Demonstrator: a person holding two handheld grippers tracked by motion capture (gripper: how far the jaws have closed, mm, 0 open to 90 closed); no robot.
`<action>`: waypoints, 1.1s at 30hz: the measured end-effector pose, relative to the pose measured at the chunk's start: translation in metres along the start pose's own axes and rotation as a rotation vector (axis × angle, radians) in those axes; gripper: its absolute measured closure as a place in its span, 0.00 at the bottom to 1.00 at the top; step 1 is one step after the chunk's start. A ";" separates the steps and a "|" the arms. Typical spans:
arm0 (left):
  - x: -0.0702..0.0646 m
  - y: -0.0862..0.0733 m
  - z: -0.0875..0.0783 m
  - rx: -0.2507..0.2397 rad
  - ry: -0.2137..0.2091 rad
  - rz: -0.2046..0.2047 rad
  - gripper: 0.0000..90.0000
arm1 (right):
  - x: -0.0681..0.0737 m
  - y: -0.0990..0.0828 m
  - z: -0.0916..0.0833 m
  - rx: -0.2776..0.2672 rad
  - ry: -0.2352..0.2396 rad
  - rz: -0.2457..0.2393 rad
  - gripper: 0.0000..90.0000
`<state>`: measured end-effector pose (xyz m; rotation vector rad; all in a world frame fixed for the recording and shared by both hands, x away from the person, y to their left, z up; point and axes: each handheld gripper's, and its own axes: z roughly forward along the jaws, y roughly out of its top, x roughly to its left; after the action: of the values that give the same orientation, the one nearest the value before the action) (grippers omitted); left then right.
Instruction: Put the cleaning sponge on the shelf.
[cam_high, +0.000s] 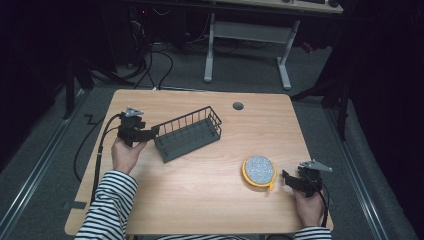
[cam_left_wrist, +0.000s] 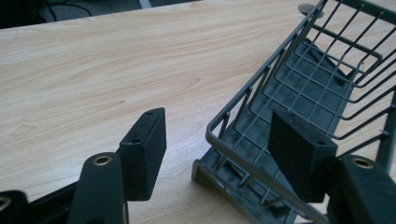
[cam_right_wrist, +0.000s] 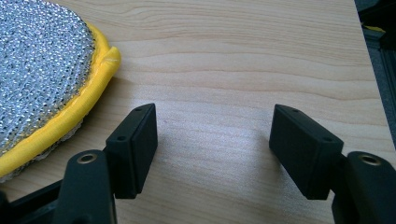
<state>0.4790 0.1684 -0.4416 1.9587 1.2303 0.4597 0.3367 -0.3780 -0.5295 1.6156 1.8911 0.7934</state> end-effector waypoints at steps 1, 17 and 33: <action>0.000 0.000 0.002 -0.002 0.001 0.001 0.44 | 0.000 0.000 0.000 0.000 0.000 0.000 0.36; 0.002 -0.003 0.021 0.020 -0.062 -0.019 0.72 | 0.000 0.000 0.000 -0.001 0.001 -0.006 0.36; -0.014 -0.003 0.019 0.027 -0.066 -0.021 0.77 | 0.000 0.000 0.000 0.000 0.002 -0.006 0.36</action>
<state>0.4827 0.1485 -0.4552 1.9661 1.2198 0.3666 0.3364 -0.3779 -0.5295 1.6091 1.8968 0.7922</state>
